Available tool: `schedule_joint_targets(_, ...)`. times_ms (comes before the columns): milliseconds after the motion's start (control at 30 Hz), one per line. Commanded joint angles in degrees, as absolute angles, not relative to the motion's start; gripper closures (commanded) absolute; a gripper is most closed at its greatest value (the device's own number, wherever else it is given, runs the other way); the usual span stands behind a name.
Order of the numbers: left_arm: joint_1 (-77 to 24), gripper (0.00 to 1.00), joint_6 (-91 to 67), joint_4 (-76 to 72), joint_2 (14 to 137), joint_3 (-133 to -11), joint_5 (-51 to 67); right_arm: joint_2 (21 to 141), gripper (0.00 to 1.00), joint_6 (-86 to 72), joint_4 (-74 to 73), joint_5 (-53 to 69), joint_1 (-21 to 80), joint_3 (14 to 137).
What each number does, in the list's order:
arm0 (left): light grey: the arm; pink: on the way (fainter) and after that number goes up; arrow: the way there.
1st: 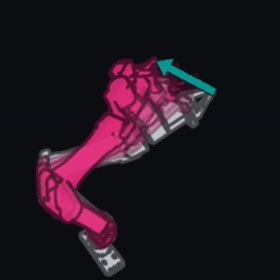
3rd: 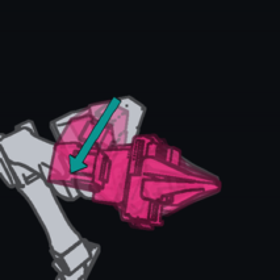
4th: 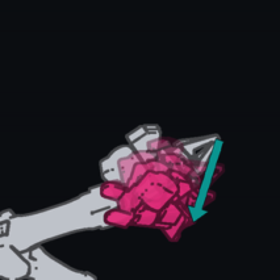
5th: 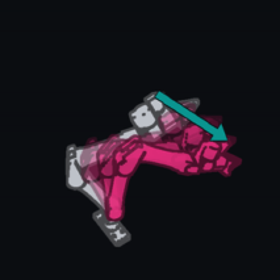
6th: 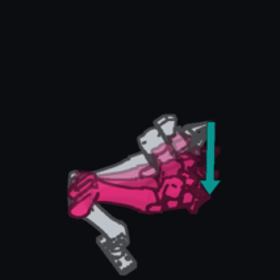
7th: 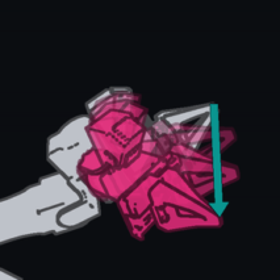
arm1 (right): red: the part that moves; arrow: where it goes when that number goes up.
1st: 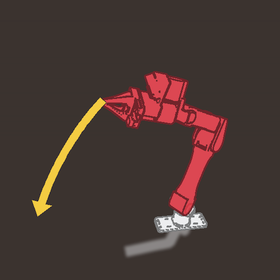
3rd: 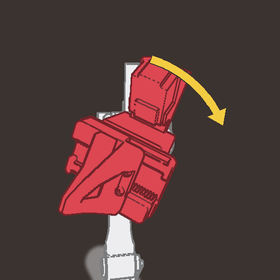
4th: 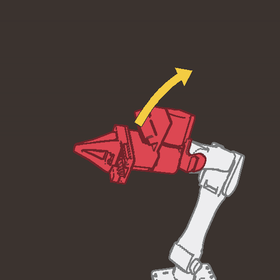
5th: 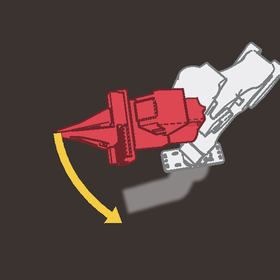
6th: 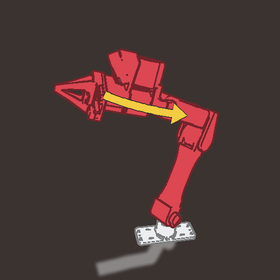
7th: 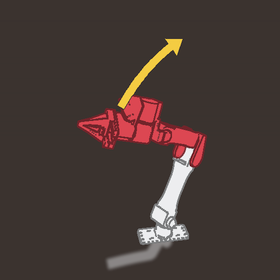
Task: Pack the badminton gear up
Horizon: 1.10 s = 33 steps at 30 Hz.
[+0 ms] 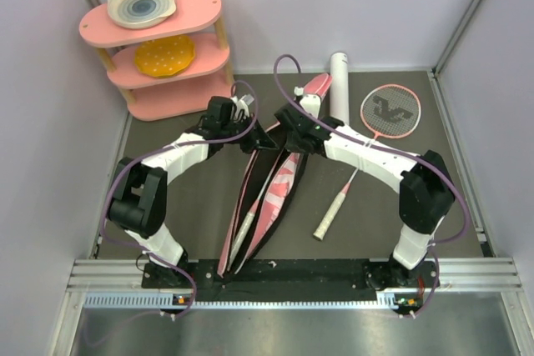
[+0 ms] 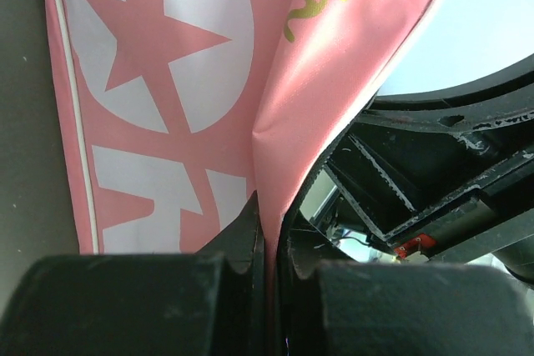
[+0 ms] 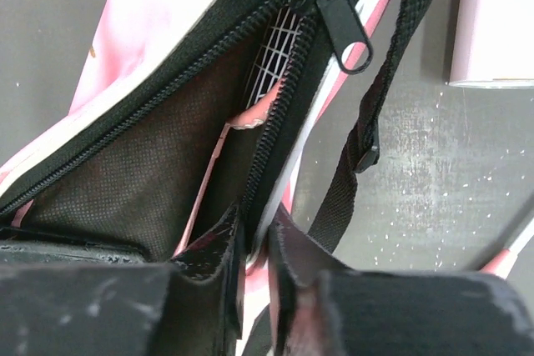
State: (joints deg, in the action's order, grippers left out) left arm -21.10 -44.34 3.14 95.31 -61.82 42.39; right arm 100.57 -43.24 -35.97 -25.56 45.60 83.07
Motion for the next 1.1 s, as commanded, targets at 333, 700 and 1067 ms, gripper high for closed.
schedule_joint_targets(333,-20.2,1.00,-37.4,9.0,92.8,-66.4,41.5,79.0,1.00,-39.5,-19.3,-0.2,35.7,68.7)
schedule_joint_targets(700,-19.8,1.00,-38.4,11.9,92.4,-69.2,36.2,89.2,0.96,-31.5,-21.1,0.3,35.1,74.1)
schedule_joint_targets(1067,-20.1,1.00,-37.1,18.1,94.8,-75.5,31.1,76.4,0.33,-28.8,-26.8,1.1,34.3,70.7)
